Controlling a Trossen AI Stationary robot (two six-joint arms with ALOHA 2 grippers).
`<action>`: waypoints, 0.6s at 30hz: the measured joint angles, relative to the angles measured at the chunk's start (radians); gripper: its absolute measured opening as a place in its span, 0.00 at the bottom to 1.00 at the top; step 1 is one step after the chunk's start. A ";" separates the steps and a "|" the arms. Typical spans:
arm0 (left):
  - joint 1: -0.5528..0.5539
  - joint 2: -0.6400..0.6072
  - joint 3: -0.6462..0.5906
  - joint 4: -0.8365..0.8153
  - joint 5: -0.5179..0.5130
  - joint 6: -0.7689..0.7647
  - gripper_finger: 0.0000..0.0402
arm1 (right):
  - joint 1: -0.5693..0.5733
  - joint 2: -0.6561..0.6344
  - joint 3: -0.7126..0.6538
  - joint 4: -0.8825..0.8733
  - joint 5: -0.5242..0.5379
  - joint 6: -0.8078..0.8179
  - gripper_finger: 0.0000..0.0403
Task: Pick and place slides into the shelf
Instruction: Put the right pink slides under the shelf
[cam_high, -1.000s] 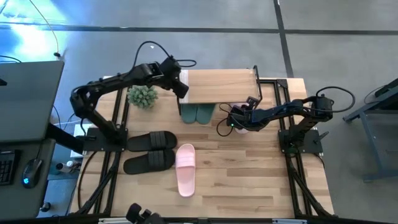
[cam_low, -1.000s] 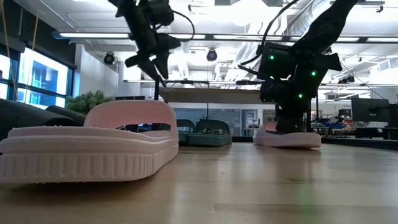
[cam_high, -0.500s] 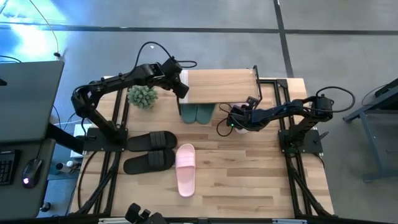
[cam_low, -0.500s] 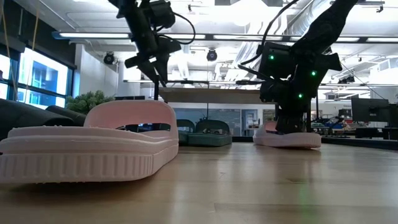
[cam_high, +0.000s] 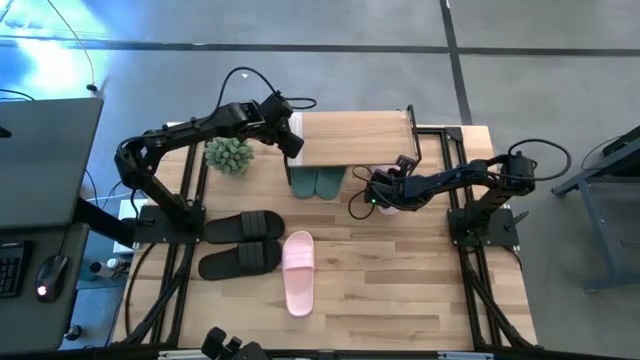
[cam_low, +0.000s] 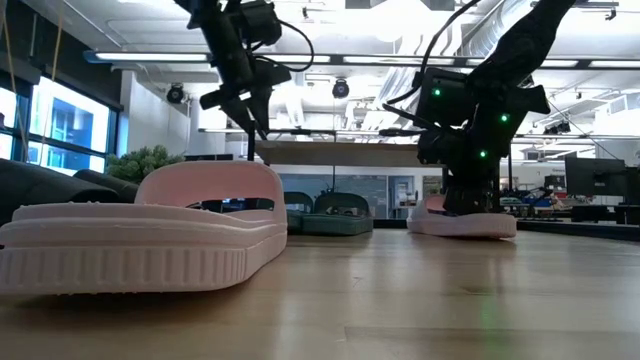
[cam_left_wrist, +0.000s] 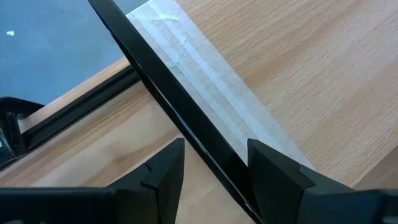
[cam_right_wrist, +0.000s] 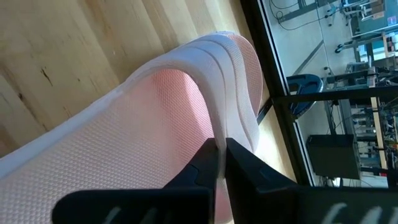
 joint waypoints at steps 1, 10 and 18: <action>0.000 0.000 0.000 0.000 0.000 -0.004 0.39 | 0.000 0.000 0.000 0.000 0.000 0.000 0.01; 0.000 0.000 0.000 0.008 0.017 -0.017 0.21 | 0.000 0.000 -0.001 -0.001 0.001 -0.001 0.01; 0.002 -0.002 0.000 0.004 0.021 -0.002 0.15 | 0.000 0.000 -0.001 -0.002 0.003 0.006 0.01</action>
